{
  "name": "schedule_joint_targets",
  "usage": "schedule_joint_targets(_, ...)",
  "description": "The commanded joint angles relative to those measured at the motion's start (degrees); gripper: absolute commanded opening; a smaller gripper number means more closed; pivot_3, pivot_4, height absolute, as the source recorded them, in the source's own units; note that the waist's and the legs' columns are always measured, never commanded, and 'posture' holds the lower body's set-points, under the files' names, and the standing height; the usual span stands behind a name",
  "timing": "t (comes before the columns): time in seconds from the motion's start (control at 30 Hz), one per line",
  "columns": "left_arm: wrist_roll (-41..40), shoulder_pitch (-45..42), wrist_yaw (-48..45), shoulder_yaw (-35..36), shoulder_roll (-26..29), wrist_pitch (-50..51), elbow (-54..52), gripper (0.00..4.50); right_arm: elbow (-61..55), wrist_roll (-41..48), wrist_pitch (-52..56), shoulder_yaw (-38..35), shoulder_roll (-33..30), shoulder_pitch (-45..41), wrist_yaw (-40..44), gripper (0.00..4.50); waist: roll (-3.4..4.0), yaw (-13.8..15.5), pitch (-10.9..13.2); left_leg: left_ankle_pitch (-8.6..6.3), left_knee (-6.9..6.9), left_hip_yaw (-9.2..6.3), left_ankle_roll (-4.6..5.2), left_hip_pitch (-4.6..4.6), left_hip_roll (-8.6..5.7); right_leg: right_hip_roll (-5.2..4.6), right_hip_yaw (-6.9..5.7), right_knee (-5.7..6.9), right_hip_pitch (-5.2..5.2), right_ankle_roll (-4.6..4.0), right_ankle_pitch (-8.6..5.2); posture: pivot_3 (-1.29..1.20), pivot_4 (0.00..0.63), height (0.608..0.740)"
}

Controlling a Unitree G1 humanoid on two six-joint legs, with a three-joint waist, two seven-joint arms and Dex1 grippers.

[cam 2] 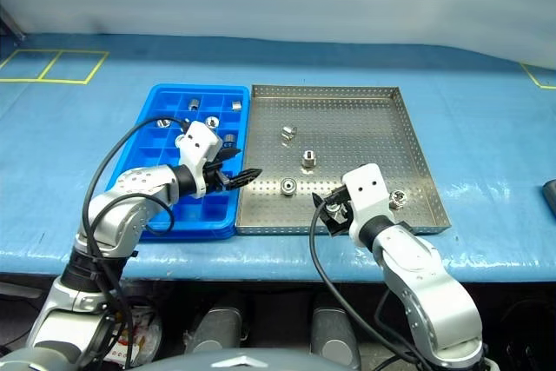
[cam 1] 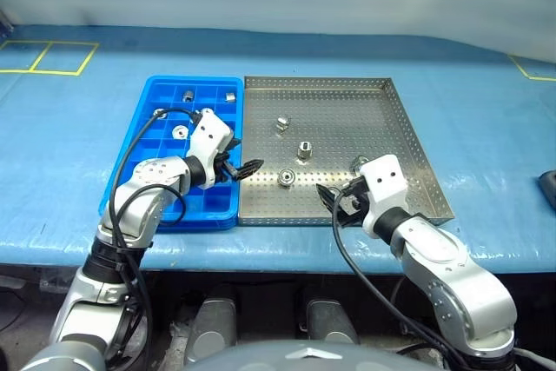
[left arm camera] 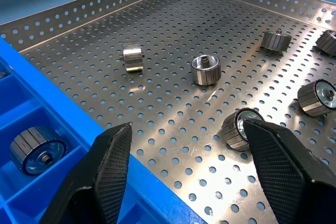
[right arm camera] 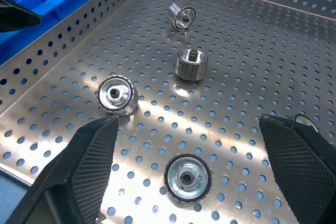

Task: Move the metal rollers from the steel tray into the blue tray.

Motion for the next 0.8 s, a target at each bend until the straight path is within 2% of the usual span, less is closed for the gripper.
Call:
schedule_joint_targets(0.03,-1.0,-0.7,-0.5,1.4,0.0,0.1,-1.4,4.48,-2.4,1.5,-1.1,-1.7,0.7,-0.5,0.6,4.5,0.0,0.0,0.0,0.0,0.0,0.0,0.0,0.0,0.0,0.0,0.0,0.0,0.0,0.0,0.0,0.06,0.15,0.74)
schedule_joint_targets(0.8,-2.2,-2.2,0.0,1.8,-0.1,2.0,-1.5,4.48,-2.3,2.0,0.5,-1.6,0.8,-0.8,-1.1,4.5,0.0,0.2,0.0,0.0,0.01,0.0,0.0,0.02,0.0,0.0,0.0,0.01,0.02,0.0,0.0,0.06,0.15,0.74)
